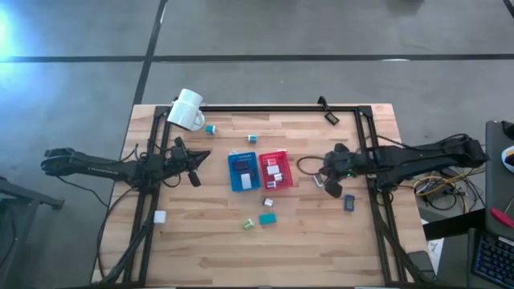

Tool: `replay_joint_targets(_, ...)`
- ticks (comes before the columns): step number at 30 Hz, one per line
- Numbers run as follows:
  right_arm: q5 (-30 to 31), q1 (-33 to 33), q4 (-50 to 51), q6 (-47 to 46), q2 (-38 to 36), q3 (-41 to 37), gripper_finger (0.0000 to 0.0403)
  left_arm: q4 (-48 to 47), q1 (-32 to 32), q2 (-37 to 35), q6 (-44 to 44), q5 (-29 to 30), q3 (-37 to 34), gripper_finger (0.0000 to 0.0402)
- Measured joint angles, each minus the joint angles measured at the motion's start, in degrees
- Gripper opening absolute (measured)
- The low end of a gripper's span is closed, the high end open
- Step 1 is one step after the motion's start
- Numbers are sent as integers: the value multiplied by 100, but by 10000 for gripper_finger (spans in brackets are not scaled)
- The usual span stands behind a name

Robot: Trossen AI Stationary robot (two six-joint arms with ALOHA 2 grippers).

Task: Pick & Place Office items
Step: Put the white digital clock into the blue bin

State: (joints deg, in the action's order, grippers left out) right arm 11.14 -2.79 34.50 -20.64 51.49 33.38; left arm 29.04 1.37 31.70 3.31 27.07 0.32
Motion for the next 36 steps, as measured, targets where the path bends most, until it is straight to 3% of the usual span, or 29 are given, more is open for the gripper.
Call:
replay_joint_targets(7, -65, 92, 1072, -339, 1297, 648, 129, -7, 0, -2, -2, 0, 0, 10)
replay_joint_targets(18, -411, 726, 1430, -373, 2540, 1124, 269, -39, 2, -2, -34, 0, 0, 10)
replay_joint_targets(26, -998, 1125, 1377, -534, 2924, 1100, 313, -39, 0, 0, -395, 4, 0, 10)
replay_joint_targets(36, -1203, 1121, 1100, -652, 3390, 1080, 315, -30, 0, 0, -610, 13, 0, 10)
